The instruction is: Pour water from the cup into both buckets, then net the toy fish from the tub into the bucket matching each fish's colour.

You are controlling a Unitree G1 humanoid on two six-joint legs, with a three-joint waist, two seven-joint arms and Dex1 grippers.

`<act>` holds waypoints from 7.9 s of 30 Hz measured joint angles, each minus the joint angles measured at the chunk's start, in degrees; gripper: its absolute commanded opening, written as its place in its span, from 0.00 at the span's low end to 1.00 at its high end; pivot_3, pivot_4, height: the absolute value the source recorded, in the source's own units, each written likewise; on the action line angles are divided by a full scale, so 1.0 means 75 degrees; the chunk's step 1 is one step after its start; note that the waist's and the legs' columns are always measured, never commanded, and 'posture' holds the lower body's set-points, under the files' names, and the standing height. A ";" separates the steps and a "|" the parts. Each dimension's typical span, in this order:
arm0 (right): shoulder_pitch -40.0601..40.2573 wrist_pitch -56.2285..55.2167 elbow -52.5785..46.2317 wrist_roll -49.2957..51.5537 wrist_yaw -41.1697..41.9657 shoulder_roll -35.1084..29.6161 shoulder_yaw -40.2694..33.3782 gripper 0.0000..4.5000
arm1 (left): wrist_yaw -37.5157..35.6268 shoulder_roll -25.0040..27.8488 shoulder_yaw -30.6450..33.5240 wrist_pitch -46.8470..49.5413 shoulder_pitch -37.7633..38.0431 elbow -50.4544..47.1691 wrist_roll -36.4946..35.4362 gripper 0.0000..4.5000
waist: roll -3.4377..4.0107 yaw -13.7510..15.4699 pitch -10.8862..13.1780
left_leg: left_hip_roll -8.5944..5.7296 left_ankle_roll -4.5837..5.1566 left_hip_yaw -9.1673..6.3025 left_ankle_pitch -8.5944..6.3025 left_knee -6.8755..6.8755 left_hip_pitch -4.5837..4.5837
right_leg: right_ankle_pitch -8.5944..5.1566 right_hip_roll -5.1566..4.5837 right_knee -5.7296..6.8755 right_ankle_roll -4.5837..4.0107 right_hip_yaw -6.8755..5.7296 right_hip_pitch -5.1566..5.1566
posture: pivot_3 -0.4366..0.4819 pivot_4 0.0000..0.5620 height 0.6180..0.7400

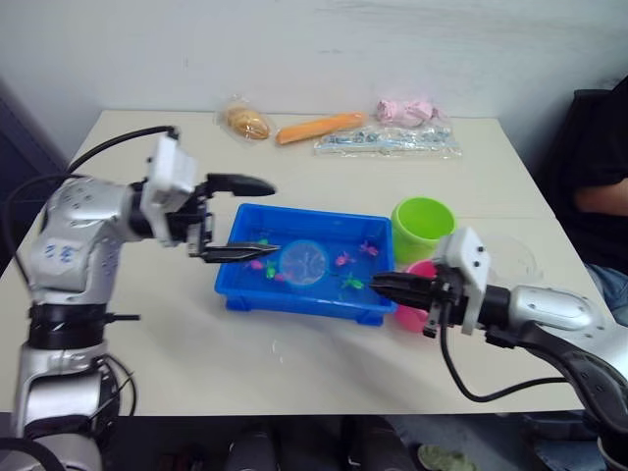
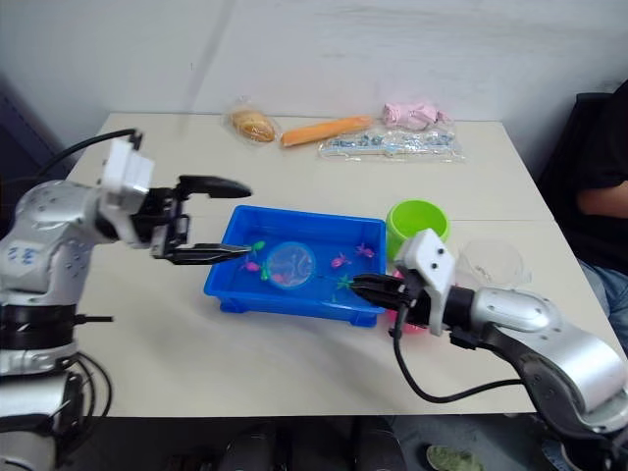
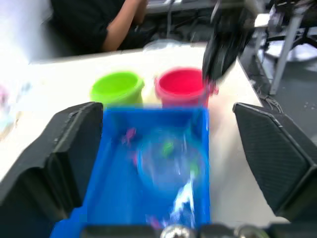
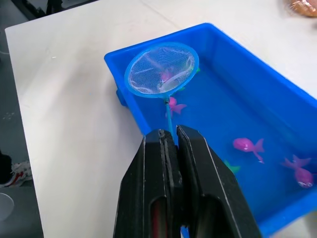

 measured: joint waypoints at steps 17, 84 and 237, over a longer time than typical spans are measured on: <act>0.0661 -0.2780 0.1493 -0.2267 0.1744 -0.0925 -0.1053 0.00 | -0.0115 0.0135 0.0991 -0.1648 0.2117 0.0680 0.0125 0.99 | 0.0013 0.0006 0.0009 | -0.0002 0.0007 0.0013 -0.0012 -0.0004 0.0019 | 0.0004 -0.0007 -0.0027 0.0003 0.0004 0.0013 | 0.48 0.27 1.00; -0.2715 0.6293 0.2466 0.4297 -0.7362 0.3880 -0.2620 0.00 | 0.0510 -0.0781 -0.0336 -0.1902 0.1080 0.0624 0.0280 0.99 | 0.0055 -0.0200 0.0032 | 0.0000 0.0002 0.0019 -0.0012 -0.0023 -0.0014 | 0.0005 -0.0010 0.0005 0.0003 0.0006 -0.0019 | 0.48 0.27 1.00; 0.5564 -1.3014 0.2598 -1.0526 -0.2738 0.1948 -0.4469 0.00 | 0.0415 -0.2611 -0.1543 -0.1327 0.0286 0.0061 -0.0090 0.99 | 0.0104 0.0000 0.0014 | -0.0018 -0.0013 0.0021 0.0009 -0.0027 0.0041 | 0.0025 0.0022 -0.0076 0.0038 0.0044 0.0043 | 0.48 0.27 1.00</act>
